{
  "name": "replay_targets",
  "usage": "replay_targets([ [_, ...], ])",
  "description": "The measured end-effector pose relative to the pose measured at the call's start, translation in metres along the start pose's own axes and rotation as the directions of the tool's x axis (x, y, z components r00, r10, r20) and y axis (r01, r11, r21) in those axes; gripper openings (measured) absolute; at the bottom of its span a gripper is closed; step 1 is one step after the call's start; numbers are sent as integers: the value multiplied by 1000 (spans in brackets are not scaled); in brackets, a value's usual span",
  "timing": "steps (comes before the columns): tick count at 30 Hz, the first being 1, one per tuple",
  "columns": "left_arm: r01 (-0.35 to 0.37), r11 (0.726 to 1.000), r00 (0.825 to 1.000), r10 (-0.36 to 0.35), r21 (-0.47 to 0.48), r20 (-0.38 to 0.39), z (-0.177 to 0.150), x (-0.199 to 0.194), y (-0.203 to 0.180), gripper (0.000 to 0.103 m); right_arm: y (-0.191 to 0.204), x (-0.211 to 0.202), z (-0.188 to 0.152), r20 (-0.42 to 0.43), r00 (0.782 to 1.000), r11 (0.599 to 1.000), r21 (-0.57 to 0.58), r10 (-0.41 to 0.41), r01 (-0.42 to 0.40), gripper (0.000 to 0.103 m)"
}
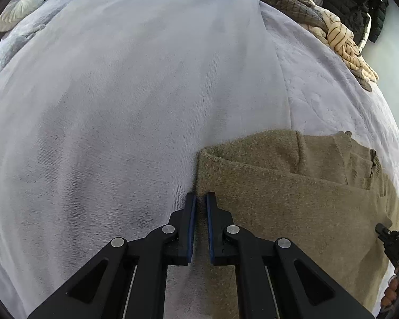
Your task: Fold small clothes
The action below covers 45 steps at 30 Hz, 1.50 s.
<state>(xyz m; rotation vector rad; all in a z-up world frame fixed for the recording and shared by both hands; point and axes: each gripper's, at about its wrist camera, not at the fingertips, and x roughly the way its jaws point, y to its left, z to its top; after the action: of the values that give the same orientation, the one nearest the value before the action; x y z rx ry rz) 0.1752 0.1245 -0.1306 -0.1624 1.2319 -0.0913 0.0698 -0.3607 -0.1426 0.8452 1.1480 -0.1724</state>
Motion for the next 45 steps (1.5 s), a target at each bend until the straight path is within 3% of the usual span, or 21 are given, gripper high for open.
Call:
replay_targets([
  [4,-54,998,998,53,13,15,0,-7,6,10,-2,-9,-4,-10,1000,1000,7,3,-3,15],
  [8,-33,999,999,33,2,24,-7,-25,12,10,-10,-12,-6,-15,996,996,39,85,-84,45],
  [13,-32,999,999,31,28,29,-19,-41,0,11,-1,-11,-1,8,997,997,12,75,-75,45],
  [14,-27,999,999,26,28,26,-24,-43,-3,18,-1,-10,-1,1,998,997,17,70,-70,45],
  [16,-29,999,998,28,20,49,-33,-50,-7,99,0,-12,-6,-18,996,996,24,82,-82,45],
  [17,-48,999,995,46,14,85,-38,-57,-8,103,1,-13,-9,-29,996,996,28,90,-89,45],
  [19,-60,998,992,57,29,112,-45,-63,-13,103,5,-15,-21,-52,991,993,28,119,-118,46],
  [21,-61,998,995,60,17,76,-50,-63,-12,103,17,-11,-39,-110,975,982,25,191,-189,47],
  [23,-83,997,996,83,-8,33,-52,-60,-7,103,37,1,-63,-195,942,961,19,275,-277,49],
  [27,-88,993,996,87,-82,-21,-57,-57,13,103,94,43,-116,-366,841,910,41,398,-413,50],
  [29,-94,989,995,91,-111,-39,-59,-55,23,103,118,62,-134,-406,812,896,39,419,-443,50],
  [31,-112,987,994,109,-118,-34,-62,-59,29,103,138,82,-148,-428,798,892,42,424,-450,50],
  [34,-124,985,992,123,-118,-14,-71,-66,36,103,150,99,-155,-413,795,887,79,444,-454,49],
  [36,-113,986,994,113,-119,-5,-76,-72,40,103,156,105,-155,-404,799,888,85,445,-451,6],
  [40,-104,988,994,106,-115,11,-81,-79,46,103,163,107,-170,-410,826,911,35,388,-410,6],
  [45,-125,991,992,125,-57,2,-81,-68,31,103,153,114,-177,-439,817,921,71,373,-383,7],
])
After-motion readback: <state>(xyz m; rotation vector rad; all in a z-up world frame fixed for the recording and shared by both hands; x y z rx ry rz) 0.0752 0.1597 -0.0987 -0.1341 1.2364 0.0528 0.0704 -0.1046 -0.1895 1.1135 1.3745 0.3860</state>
